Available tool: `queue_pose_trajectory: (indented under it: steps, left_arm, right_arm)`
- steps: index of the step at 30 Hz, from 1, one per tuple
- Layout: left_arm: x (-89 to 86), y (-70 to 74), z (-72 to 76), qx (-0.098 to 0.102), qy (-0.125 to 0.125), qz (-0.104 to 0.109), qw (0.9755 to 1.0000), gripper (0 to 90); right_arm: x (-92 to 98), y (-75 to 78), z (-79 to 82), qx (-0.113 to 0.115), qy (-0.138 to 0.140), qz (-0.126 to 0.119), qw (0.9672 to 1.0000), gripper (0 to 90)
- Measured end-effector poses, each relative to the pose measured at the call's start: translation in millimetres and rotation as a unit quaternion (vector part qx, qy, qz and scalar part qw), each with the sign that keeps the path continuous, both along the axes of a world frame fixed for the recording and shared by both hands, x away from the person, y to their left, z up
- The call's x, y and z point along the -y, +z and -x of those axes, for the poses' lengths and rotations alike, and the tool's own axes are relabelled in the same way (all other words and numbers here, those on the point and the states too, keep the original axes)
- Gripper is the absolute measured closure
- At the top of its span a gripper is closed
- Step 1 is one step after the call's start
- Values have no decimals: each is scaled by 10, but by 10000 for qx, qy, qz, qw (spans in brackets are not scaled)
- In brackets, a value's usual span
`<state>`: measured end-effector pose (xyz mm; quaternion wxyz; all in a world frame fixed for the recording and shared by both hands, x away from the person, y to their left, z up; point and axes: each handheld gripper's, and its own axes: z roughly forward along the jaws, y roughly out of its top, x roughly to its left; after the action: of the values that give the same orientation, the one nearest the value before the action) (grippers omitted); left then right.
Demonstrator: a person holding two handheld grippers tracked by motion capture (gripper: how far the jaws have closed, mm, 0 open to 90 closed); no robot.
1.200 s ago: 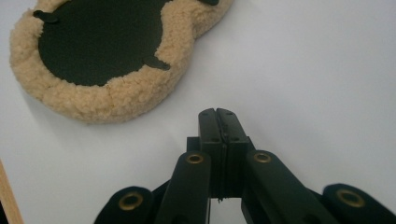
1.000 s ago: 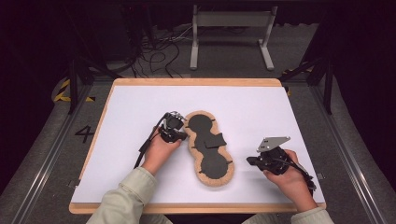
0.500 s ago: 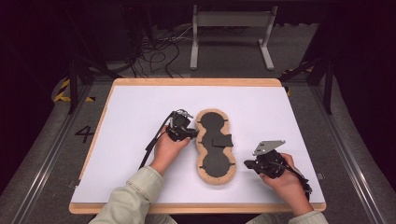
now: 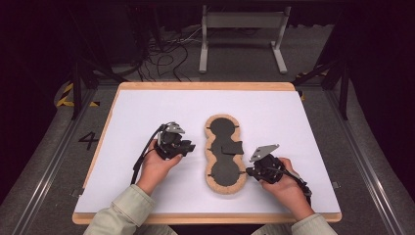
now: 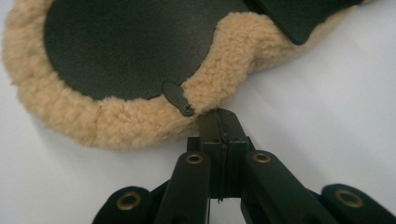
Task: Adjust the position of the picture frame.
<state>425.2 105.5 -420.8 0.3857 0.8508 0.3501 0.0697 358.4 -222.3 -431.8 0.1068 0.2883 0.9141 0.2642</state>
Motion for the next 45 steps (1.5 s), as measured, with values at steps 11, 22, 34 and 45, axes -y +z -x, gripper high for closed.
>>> queue_pose_trajectory:
  steps: [11,22,34,45]
  left_arm:
    - [-291,-81,101,-42,324,86,9994,710]
    - [-593,-87,325,-28,637,69,9979,698]
    - [-725,-67,518,-6,660,122,9977,667]
    - [-755,-78,570,-32,599,247,9979,614]
  right_arm:
    - [-511,-4,-14,-225,1080,34,9939,900]
    - [-1084,-37,-111,-104,1520,155,9882,900]
    - [-1099,242,-240,-152,1598,68,9870,900]
    - [-947,633,-1062,88,579,-230,9980,900]
